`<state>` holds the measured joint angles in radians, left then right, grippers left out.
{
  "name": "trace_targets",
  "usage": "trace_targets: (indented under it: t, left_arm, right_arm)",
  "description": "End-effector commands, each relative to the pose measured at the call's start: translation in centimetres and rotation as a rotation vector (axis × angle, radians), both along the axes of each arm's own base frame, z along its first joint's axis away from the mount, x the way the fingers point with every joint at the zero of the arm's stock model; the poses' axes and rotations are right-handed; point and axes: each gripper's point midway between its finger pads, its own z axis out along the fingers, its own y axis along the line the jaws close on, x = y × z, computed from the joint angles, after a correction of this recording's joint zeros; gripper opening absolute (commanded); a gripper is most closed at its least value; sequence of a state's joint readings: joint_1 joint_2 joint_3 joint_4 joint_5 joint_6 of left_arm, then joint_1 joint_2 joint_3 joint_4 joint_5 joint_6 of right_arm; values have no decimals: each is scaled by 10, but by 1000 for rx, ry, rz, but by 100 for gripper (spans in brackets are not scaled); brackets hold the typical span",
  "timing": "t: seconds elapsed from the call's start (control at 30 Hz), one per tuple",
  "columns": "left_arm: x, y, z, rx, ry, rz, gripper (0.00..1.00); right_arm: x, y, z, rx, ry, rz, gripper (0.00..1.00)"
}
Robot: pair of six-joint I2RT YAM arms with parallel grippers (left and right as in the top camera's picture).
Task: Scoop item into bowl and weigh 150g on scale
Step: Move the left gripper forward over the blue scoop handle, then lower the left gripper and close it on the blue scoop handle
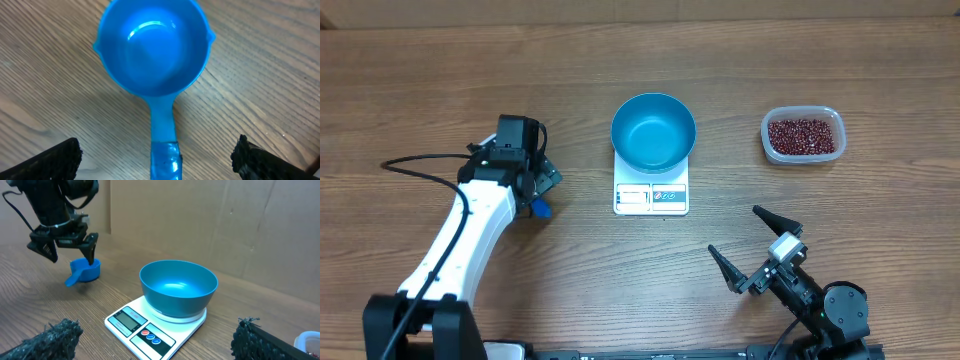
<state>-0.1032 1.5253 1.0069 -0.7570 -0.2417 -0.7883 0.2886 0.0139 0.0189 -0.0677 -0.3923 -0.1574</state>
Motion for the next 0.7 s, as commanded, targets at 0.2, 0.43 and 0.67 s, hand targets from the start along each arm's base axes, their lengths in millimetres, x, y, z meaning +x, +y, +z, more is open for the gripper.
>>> trace_targets:
  t: [0.2,0.43,0.67]
  left_arm:
    - [4,4,-20,-67,32,138,100]
    - [14,5,-30,-105,16,181,92]
    - [22,3,-38,-126,8,185,84]
  right_arm:
    - [1,-2,1,9,-6,-10,100]
    - [1,-2,1,9,-6,-10,100]
    - [1,-2,1,9,-6,-10,100]
